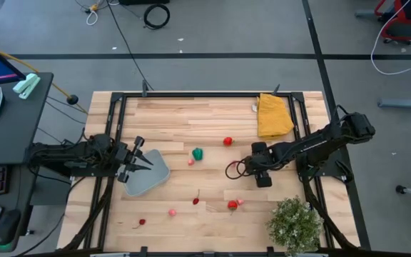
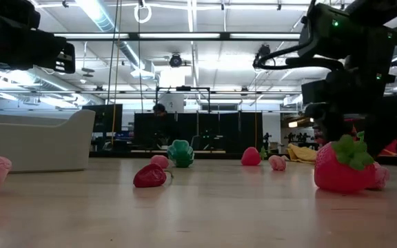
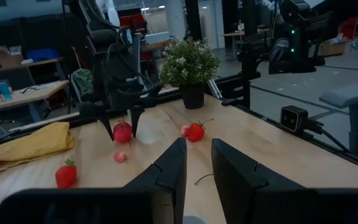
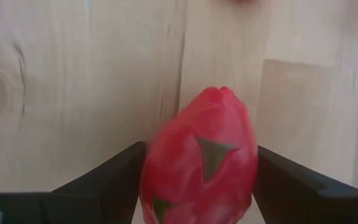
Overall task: Pick and placing Produce into tupperware
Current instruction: Put the red dragonfruit into the gray bin
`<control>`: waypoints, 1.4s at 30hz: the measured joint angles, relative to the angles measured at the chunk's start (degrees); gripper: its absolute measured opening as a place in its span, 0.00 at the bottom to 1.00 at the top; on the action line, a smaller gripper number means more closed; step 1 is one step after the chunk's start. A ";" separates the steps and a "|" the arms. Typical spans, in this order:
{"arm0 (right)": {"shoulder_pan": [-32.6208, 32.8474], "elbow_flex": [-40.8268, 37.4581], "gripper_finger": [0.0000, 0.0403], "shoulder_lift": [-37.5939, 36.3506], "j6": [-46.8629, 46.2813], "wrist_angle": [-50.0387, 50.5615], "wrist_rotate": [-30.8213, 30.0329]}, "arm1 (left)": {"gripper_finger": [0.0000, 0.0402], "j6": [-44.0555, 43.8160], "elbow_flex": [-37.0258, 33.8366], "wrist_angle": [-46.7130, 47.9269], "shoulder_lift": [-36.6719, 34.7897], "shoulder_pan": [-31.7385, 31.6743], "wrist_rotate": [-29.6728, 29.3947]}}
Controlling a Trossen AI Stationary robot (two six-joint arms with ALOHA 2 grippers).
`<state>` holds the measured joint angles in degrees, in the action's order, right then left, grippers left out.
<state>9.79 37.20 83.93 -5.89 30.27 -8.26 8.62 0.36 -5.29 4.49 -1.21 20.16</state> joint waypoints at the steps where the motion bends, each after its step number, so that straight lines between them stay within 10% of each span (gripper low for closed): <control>1: -0.01 -0.08 0.67 -0.01 -1.23 -0.17 0.01 | 0.21 0.03 0.00 -0.03 -0.01 0.00 0.01; 13: -0.01 -0.10 0.56 0.04 -12.91 -2.66 -3.66 | 0.20 -0.23 0.75 -1.33 -0.02 0.00 0.05; 22: -0.03 6.34 0.58 0.06 -14.02 -8.05 -13.07 | 0.21 -2.35 14.94 -1.52 -0.04 0.00 0.07; 32: -3.20 9.05 0.58 2.53 -2.37 -55.45 -15.20 | 0.20 5.30 26.96 0.60 -0.02 0.00 -0.48; 42: -5.53 35.45 0.58 29.07 3.52 -57.51 -7.64 | 0.22 -4.12 34.34 14.30 -0.04 0.00 -24.95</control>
<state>4.26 72.65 113.00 -2.37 -27.24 -15.90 4.50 34.71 9.01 4.45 -1.21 -4.79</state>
